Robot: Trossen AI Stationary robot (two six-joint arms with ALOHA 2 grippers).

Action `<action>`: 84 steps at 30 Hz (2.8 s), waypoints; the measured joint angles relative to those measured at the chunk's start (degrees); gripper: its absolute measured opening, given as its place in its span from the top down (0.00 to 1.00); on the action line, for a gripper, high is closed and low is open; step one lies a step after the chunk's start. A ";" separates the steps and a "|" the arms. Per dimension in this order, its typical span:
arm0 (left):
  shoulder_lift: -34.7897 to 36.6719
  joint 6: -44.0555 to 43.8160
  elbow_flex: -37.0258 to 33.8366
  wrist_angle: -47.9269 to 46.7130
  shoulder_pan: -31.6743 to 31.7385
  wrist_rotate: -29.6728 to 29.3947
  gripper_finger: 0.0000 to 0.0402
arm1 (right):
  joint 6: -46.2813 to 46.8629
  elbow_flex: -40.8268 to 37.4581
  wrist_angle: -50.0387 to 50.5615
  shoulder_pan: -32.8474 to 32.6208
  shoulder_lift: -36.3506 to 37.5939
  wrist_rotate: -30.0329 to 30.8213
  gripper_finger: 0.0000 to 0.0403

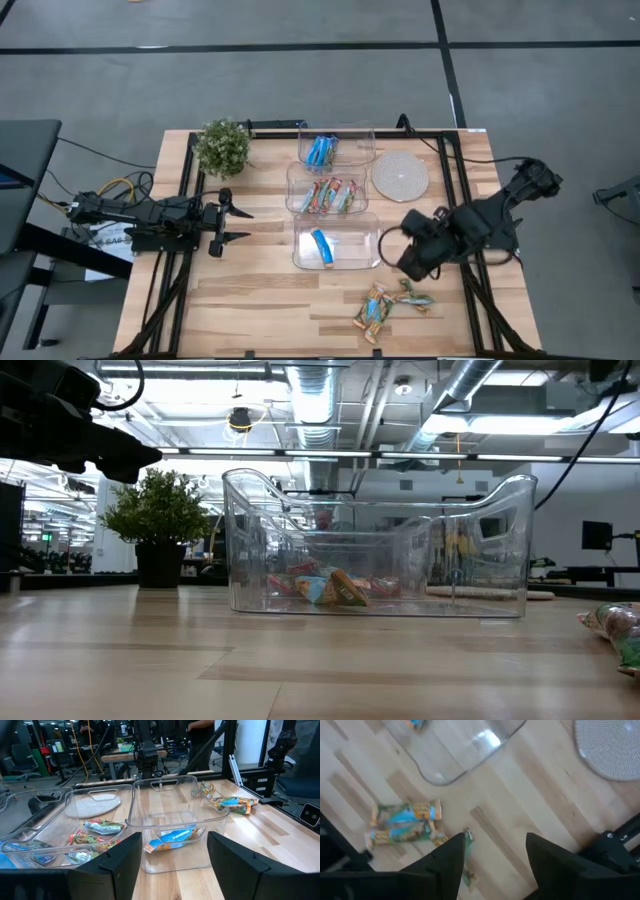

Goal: Pick and place Granola Bars by type
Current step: Put the yellow granola bar into the bottom transparent bin

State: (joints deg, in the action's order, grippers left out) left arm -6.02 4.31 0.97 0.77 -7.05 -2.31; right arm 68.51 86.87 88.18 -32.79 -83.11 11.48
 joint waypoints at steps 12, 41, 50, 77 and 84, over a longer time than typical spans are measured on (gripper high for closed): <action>0.00 -0.01 0.00 0.01 0.01 0.00 0.45 | -1.64 -9.49 -7.98 -9.85 -3.17 -11.07 0.54; 0.02 -0.01 0.00 -0.02 -0.01 0.00 0.45 | -9.45 -33.50 -39.72 -18.43 -3.48 -14.32 0.56; 0.02 0.00 0.00 -0.02 -0.02 0.00 0.45 | -11.82 -36.15 -42.32 -18.06 -3.48 -14.03 0.56; 0.00 -0.01 0.02 -0.02 0.01 0.00 0.45 | -19.48 -39.32 -55.16 -12.76 -10.49 -19.05 0.57; 0.02 -0.01 0.00 0.01 -0.01 0.00 0.45 | -17.45 -39.39 -55.73 -12.42 -10.51 -19.01 0.69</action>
State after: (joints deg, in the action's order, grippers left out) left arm -6.00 4.30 0.97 0.78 -7.06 -2.31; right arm 51.06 47.48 32.45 -45.21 -93.62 -7.53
